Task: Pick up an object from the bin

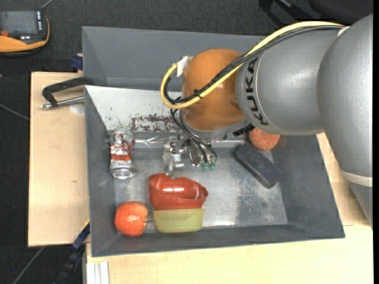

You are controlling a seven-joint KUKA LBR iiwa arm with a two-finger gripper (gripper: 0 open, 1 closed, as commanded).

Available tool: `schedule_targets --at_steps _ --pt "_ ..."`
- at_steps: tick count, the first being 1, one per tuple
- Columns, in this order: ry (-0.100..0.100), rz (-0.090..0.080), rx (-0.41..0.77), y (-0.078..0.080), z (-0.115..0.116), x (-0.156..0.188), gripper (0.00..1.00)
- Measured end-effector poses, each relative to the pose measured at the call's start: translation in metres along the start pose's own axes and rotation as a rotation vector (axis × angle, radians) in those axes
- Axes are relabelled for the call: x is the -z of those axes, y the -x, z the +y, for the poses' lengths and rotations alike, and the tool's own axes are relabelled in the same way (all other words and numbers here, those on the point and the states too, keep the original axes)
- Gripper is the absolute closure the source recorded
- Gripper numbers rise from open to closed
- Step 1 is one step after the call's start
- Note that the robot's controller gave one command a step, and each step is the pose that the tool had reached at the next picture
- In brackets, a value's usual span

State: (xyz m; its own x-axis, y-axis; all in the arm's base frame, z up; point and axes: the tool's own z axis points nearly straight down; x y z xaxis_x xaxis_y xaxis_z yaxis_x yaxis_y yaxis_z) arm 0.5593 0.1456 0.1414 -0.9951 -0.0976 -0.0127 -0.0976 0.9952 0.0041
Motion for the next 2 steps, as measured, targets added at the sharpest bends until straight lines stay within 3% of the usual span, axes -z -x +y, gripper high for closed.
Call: schedule_targets --at_steps 1,2 --pt "0.0 0.008 0.001 -0.002 0.0 -0.004 0.0" --pt "-0.001 0.013 -0.085 -0.041 -0.057 -0.074 0.0"
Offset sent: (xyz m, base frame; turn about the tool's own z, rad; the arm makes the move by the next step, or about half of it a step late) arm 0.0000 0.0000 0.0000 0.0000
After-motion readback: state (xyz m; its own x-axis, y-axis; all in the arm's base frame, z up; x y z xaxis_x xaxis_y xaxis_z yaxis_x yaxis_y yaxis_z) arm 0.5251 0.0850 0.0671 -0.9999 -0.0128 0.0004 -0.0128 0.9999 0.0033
